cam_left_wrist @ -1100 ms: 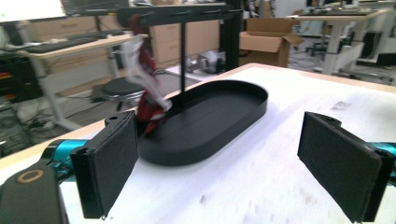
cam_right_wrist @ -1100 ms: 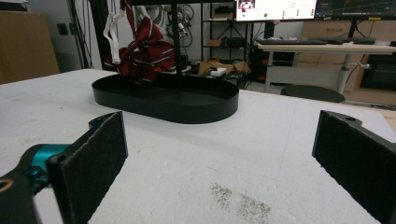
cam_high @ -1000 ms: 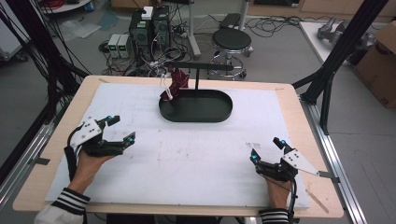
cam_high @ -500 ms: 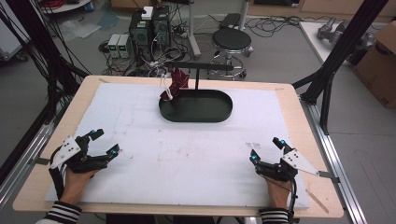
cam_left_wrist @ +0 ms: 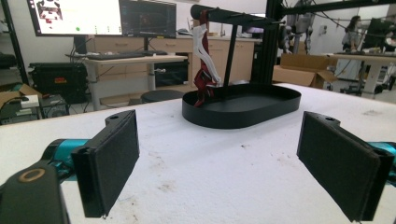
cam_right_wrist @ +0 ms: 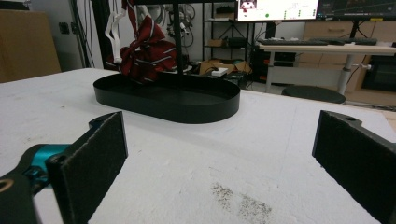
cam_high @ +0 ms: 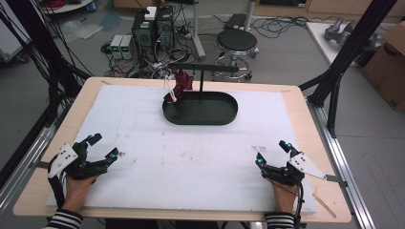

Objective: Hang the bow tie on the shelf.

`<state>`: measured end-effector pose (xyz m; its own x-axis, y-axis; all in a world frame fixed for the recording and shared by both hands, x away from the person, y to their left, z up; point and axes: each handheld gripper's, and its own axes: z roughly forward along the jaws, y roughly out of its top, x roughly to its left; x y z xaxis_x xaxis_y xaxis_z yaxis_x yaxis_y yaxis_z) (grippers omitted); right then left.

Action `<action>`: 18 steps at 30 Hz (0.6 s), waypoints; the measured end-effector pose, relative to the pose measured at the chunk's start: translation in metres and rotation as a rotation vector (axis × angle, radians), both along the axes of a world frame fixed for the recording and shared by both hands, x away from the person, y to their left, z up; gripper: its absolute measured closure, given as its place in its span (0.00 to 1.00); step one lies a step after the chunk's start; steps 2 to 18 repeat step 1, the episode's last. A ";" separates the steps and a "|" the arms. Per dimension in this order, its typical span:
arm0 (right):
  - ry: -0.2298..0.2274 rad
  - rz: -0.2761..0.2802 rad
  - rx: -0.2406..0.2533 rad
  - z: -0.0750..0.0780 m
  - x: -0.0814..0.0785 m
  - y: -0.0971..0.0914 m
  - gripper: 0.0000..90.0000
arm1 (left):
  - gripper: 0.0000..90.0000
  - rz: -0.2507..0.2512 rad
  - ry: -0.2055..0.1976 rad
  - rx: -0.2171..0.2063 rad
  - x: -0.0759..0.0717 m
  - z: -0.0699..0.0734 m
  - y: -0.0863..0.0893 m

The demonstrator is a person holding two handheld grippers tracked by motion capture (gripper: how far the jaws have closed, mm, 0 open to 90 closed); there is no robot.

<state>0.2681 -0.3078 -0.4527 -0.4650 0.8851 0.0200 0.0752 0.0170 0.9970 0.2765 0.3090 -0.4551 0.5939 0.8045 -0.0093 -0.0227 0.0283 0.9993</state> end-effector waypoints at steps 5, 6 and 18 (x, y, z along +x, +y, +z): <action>0.002 0.001 0.003 0.000 0.000 0.000 0.02 | 0.15 0.002 0.001 0.000 0.000 0.000 0.000; 0.002 0.001 0.003 0.000 0.000 0.000 0.02 | 0.15 0.002 0.001 0.000 0.000 0.000 0.000; 0.002 0.001 0.003 0.000 0.000 0.000 0.02 | 0.15 0.002 0.001 0.000 0.000 0.000 0.000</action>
